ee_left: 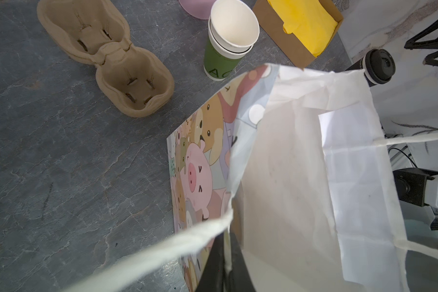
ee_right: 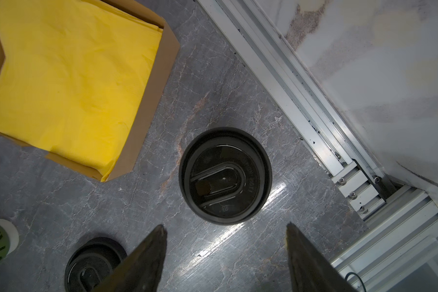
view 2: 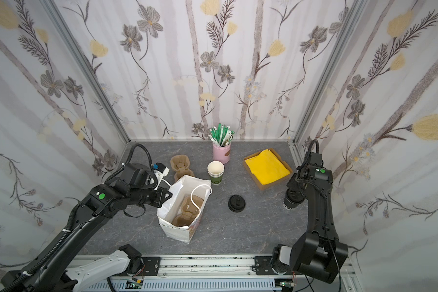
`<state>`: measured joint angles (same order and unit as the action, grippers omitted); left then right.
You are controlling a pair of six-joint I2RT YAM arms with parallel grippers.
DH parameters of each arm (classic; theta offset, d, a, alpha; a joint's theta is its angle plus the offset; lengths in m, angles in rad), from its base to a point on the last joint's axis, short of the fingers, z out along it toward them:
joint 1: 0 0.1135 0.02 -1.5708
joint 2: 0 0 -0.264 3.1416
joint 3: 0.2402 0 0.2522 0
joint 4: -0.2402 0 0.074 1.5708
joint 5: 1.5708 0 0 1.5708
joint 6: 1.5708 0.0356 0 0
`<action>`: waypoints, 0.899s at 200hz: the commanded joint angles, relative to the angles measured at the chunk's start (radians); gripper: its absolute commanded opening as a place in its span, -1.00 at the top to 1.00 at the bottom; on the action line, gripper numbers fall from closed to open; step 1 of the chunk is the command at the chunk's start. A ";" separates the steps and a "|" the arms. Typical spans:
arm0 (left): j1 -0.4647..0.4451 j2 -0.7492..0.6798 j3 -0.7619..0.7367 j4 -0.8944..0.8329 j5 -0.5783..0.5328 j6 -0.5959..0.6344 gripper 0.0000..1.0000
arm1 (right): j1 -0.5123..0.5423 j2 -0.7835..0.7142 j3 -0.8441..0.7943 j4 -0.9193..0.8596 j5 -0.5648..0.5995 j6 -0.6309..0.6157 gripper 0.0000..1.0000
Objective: Pack the takeout coffee
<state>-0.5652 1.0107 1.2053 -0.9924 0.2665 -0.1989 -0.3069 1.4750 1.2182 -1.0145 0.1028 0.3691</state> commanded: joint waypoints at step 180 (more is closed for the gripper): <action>0.001 0.014 0.009 -0.047 -0.038 -0.017 1.00 | -0.015 0.099 -0.039 0.083 -0.066 -0.042 -0.55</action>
<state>-0.5636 1.0256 1.2171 -1.0218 0.2363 -0.2127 -0.3218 1.5665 1.1793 -0.9646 0.0479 0.3378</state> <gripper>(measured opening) 0.048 0.786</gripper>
